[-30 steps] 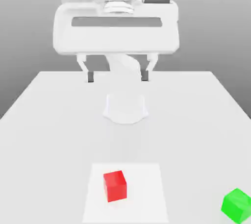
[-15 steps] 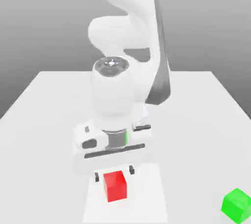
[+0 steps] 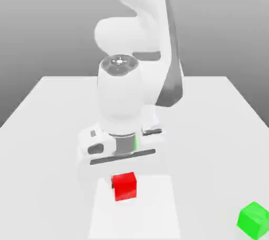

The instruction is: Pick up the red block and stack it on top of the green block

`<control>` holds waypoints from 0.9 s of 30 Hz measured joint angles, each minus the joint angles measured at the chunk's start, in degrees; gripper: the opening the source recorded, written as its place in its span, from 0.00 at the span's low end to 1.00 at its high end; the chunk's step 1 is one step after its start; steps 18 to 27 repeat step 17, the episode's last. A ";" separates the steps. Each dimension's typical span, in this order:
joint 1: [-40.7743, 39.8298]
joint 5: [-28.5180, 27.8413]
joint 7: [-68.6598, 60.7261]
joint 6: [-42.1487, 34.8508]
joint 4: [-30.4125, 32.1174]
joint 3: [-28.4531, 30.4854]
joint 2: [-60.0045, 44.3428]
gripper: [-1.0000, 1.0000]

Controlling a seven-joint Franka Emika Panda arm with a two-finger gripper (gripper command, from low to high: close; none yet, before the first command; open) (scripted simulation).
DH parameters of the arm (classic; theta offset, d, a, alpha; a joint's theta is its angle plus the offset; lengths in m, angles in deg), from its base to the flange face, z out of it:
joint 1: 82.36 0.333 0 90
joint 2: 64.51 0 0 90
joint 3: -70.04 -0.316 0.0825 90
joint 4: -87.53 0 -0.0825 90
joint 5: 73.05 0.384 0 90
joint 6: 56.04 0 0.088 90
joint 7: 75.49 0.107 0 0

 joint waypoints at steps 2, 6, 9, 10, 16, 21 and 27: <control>2.84 -1.02 -0.27 -2.47 -3.84 -2.59 -1.41 0.00; 8.34 -2.89 -0.89 -6.93 -11.41 -7.97 -4.64 0.00; 12.45 -4.17 -1.34 -9.87 -16.72 -11.71 -7.13 0.00; 13.78 -4.97 -1.22 -9.71 -18.40 -12.49 -9.04 0.00; 16.25 -7.66 0.30 -4.33 -20.29 -11.68 -16.41 1.00; 16.25 -7.66 0.30 -4.33 -20.29 -11.68 -16.41 1.00; 16.25 -7.66 0.30 -4.33 -20.29 -11.68 -16.41 1.00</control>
